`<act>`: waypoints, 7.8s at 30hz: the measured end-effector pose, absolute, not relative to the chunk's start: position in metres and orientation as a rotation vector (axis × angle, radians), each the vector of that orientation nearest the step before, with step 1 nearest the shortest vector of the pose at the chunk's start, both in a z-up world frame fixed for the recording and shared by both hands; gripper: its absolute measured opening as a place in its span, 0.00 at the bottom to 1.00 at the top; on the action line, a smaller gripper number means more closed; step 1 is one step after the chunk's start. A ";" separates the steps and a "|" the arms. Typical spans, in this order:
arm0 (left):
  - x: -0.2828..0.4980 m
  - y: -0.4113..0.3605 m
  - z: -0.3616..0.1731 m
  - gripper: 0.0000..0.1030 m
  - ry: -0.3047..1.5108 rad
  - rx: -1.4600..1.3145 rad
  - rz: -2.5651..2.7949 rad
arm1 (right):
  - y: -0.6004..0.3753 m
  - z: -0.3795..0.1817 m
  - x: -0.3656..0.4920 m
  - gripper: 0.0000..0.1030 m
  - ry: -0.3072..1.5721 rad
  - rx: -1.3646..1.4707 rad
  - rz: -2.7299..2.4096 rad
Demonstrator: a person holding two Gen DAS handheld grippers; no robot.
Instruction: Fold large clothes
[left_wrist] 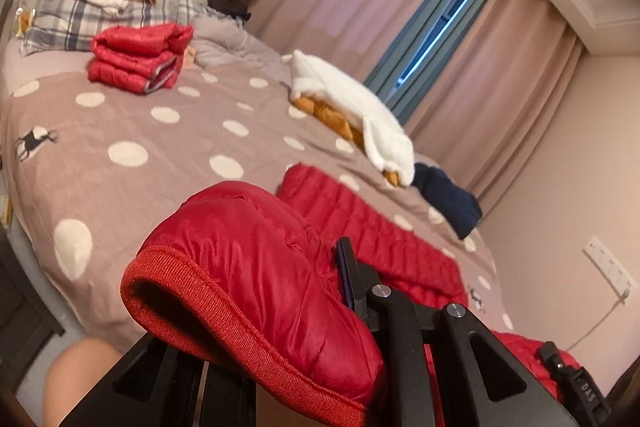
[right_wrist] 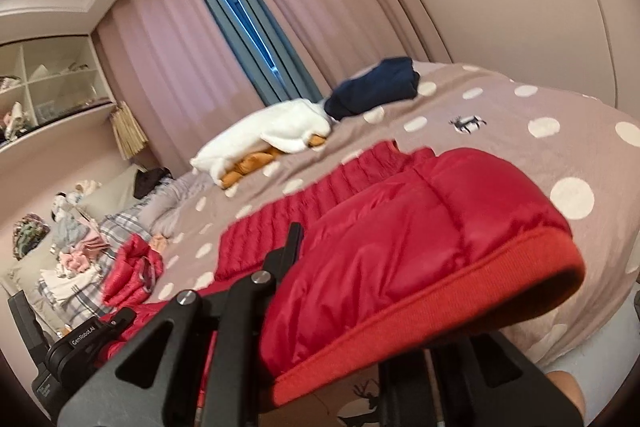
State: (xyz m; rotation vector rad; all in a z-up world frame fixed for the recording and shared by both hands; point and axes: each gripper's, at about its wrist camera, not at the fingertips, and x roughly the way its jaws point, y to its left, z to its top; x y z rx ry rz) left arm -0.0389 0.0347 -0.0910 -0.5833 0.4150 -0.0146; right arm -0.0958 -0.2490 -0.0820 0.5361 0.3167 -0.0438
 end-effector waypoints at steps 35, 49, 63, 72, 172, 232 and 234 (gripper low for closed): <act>0.011 0.033 -0.053 0.18 0.237 -0.558 -0.016 | -0.241 -0.042 -0.063 0.15 0.171 0.461 -0.013; 0.167 -0.002 -0.117 0.18 0.458 -0.409 0.063 | -0.267 -0.094 0.110 0.18 0.397 0.428 -0.131; 0.127 0.010 -0.092 0.95 0.270 -0.425 0.140 | -0.280 -0.083 0.087 0.92 0.289 0.457 -0.166; 0.133 0.008 -0.100 0.94 0.306 -0.460 0.122 | -0.276 -0.087 0.097 0.92 0.318 0.424 -0.182; 0.107 0.086 -0.214 0.80 0.681 -0.798 0.030 | -0.360 -0.172 0.043 0.80 0.576 0.639 -0.236; 0.129 -0.017 -0.116 0.29 0.352 -0.635 -0.233 | -0.257 -0.216 0.149 0.54 0.816 0.428 -0.033; 0.126 -0.034 -0.115 0.29 0.358 -0.592 -0.253 | -0.259 -0.217 0.148 0.54 0.812 0.456 -0.039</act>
